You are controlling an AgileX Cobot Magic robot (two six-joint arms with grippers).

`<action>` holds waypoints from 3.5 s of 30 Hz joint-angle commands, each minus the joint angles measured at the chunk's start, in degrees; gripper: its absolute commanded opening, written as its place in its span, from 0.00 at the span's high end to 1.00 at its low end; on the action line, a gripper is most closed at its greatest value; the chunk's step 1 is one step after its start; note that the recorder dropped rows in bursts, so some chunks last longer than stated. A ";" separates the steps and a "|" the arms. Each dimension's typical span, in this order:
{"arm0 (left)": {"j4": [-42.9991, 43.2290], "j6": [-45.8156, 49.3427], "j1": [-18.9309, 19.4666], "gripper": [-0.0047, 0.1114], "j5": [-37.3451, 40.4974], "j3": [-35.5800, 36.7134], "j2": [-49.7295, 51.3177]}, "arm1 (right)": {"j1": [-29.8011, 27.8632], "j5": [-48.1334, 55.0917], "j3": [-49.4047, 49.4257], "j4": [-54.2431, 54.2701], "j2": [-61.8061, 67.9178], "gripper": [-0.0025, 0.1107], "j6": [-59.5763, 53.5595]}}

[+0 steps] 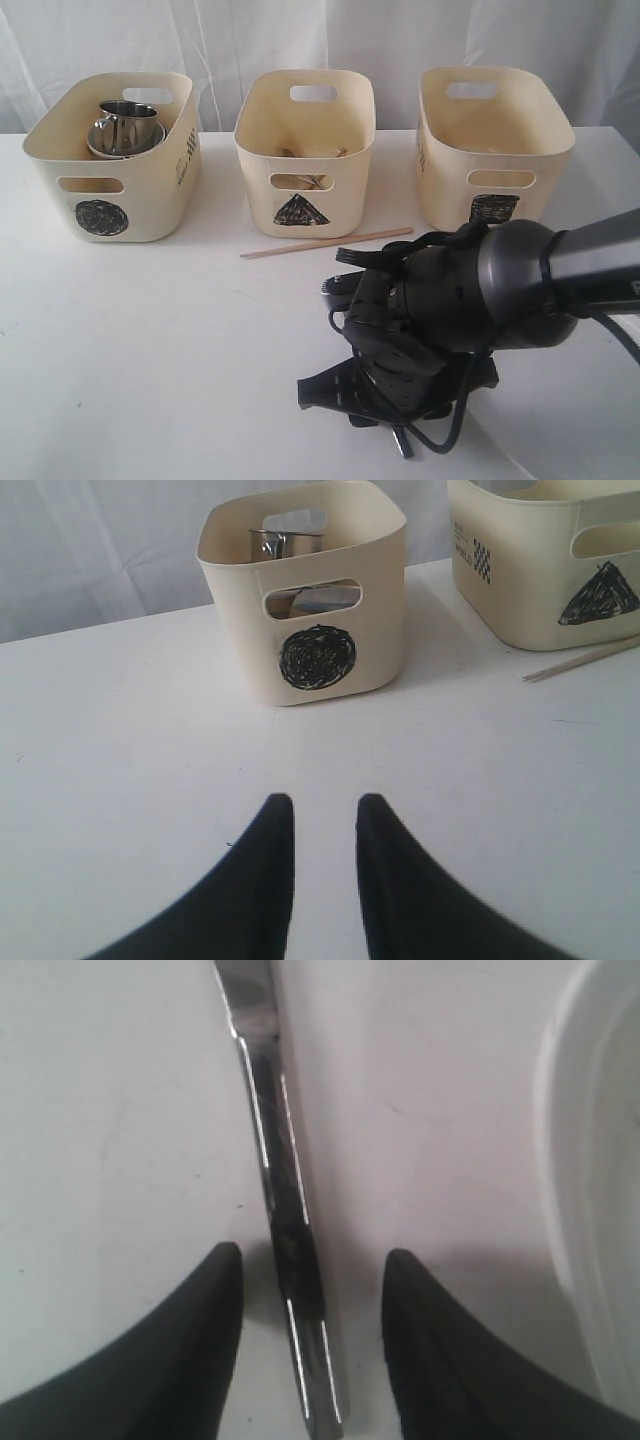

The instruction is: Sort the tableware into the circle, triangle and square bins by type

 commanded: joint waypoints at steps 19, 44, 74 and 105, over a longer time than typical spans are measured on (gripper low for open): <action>-0.13 -0.53 -0.02 0.71 -0.01 0.13 -0.40 | -0.32 1.33 0.41 2.78 0.48 0.96 -3.78; -0.13 -0.53 -0.02 0.71 -0.01 0.13 -0.40 | 0.24 -0.03 0.41 0.92 -6.17 0.98 -4.14; -0.13 -0.53 -0.02 0.71 -0.01 0.13 -0.40 | 0.99 -5.56 0.41 -0.11 -6.39 0.98 -7.39; -0.13 -0.53 -0.02 0.71 -0.01 0.13 -0.40 | 0.87 0.33 0.41 -10.42 -8.39 0.93 -1.38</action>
